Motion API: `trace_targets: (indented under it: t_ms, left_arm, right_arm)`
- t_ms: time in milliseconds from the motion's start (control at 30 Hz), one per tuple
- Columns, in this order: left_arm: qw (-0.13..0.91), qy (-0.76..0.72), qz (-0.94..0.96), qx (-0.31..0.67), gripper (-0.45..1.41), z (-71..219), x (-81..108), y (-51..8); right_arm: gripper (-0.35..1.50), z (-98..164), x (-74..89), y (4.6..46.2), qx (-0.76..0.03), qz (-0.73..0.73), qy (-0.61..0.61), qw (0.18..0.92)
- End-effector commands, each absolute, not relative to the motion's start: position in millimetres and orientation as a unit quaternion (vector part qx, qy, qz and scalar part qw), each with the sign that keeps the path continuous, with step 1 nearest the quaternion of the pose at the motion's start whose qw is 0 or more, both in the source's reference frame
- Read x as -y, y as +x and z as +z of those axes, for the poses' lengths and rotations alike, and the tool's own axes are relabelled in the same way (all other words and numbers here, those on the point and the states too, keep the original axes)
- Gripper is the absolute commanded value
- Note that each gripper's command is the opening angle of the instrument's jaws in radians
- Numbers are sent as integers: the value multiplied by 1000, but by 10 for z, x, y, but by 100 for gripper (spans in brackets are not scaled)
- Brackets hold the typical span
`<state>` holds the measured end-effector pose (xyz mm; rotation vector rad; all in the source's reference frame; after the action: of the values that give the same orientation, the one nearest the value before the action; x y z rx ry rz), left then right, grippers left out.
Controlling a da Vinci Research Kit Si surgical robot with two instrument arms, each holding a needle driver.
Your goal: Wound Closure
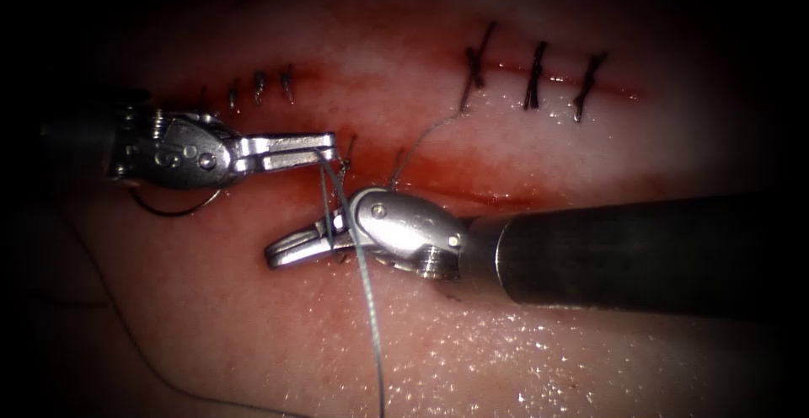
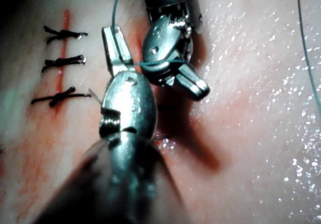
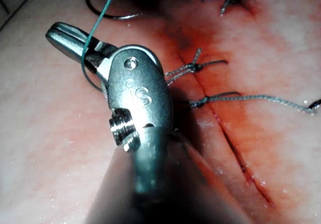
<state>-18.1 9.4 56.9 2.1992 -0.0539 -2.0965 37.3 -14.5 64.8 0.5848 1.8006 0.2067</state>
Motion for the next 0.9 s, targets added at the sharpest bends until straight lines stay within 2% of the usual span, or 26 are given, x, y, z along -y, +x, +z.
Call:
trace_targets:
  t_ms: [33,433,567,900]
  left_arm:
    - [55,722,-690,20,-45,579,-90,-183]
    - [60,717,-694,2,-45,636,-75,-155]
    - [59,714,-698,-2,-45,656,-66,-155]
    - [45,712,-700,2,-45,677,-49,-174]
  right_arm:
    - [-35,649,154,378,-773,85,262,572]
    - [-35,636,142,354,-815,118,283,492]
    - [-35,635,133,339,-821,194,248,476]
    - [-35,645,111,306,-805,256,214,491]
